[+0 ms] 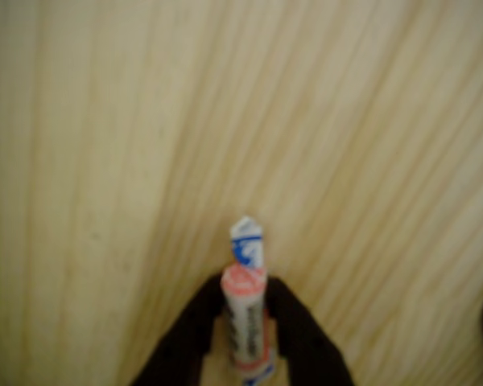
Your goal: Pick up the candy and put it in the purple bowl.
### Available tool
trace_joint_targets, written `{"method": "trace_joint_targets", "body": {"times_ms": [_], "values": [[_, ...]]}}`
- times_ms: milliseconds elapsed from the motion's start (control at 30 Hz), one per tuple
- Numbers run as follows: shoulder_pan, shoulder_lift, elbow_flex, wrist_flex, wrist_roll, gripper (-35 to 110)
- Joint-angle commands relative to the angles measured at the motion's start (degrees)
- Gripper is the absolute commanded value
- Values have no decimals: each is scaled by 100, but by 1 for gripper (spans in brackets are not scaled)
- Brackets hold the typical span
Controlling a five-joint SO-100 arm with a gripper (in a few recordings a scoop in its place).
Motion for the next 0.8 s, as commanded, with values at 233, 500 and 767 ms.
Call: {"method": "trace_joint_targets", "body": {"times_ms": [233,500,767], "values": [[-114,1301,-141,105,712,0],[97,1995,-9,-589,1239,0],[527,1793,-677,-826,1424,0]]}}
